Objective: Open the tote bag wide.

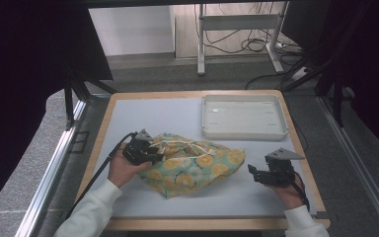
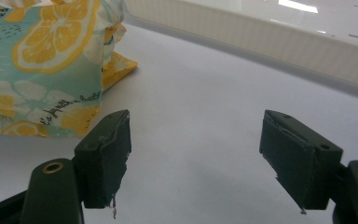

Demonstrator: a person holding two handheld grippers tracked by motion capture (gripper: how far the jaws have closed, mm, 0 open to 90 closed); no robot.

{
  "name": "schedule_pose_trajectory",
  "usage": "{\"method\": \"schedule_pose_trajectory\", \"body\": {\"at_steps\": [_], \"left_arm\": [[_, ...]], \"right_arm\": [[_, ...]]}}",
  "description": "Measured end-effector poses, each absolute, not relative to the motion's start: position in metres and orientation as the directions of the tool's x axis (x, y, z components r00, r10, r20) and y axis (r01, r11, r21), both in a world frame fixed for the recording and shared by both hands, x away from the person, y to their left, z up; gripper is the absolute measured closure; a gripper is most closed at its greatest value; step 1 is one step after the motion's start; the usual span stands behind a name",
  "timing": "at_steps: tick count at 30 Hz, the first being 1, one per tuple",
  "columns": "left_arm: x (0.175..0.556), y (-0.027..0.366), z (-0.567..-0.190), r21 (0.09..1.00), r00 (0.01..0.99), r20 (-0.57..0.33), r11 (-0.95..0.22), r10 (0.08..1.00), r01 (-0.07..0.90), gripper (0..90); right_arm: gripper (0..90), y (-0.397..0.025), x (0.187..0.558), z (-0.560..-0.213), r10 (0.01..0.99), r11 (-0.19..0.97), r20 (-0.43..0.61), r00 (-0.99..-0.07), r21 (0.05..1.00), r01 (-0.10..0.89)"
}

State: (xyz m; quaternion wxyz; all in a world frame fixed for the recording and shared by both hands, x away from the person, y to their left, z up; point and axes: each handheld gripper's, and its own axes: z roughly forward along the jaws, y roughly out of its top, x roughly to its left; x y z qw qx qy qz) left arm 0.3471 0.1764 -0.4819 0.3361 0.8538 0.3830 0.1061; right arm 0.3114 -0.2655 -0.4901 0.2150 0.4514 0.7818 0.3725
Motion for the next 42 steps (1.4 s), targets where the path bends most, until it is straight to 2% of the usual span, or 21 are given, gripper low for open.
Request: {"method": "schedule_pose_trajectory", "body": {"at_steps": [1,3,4,7,10,16,17,20,26,31,42], "left_arm": [[0.347,0.177,-0.481,0.661,0.678,-0.073,-0.473,0.731,0.582,58.5],[0.348,0.177,-0.481,0.668,0.660,-0.063,-0.460,0.749,0.585,46.9],[0.349,0.177,-0.481,0.668,0.649,-0.064,-0.451,0.758,0.592,46.9],[0.359,0.176,-0.484,0.660,0.635,-0.112,-0.420,0.765,0.623,38.3],[0.363,0.172,-0.486,0.647,0.634,-0.106,-0.431,0.766,0.629,37.9],[0.368,0.163,-0.491,0.618,0.633,-0.082,-0.459,0.770,0.638,48.4],[0.370,0.164,-0.493,0.613,0.632,-0.085,-0.460,0.770,0.643,54.6],[0.373,0.167,-0.495,0.609,0.634,-0.102,-0.455,0.767,0.649,64.3],[0.376,0.170,-0.500,0.602,0.633,-0.122,-0.451,0.764,0.660,79.0],[0.375,0.173,-0.499,0.612,0.633,-0.136,-0.438,0.762,0.658,85.4],[0.362,0.180,-0.483,0.663,0.657,-0.173,-0.407,0.734,0.628,88.9]], "right_arm": [[24.6,-0.265,0.311,-0.490,0.866,0.315,0.000,-0.500,0.776,0.546],[24.5,-0.265,0.311,-0.490,0.865,0.318,-0.001,-0.501,0.774,0.547],[24.5,-0.265,0.311,-0.490,0.865,0.318,-0.001,-0.501,0.774,0.547],[24.4,-0.264,0.312,-0.490,0.864,0.321,-0.005,-0.503,0.775,0.544],[24.3,-0.264,0.312,-0.490,0.864,0.321,-0.005,-0.503,0.775,0.544],[24.1,-0.265,0.312,-0.490,0.867,0.316,-0.002,-0.499,0.776,0.546],[24.0,-0.265,0.311,-0.490,0.867,0.316,-0.004,-0.498,0.778,0.543],[23.9,-0.266,0.311,-0.489,0.867,0.314,-0.003,-0.497,0.779,0.542],[23.9,-0.265,0.311,-0.489,0.867,0.316,-0.005,-0.498,0.779,0.541],[23.9,-0.265,0.311,-0.489,0.868,0.315,-0.008,-0.496,0.781,0.540],[23.9,-0.266,0.310,-0.487,0.872,0.312,-0.016,-0.490,0.790,0.528]]}}
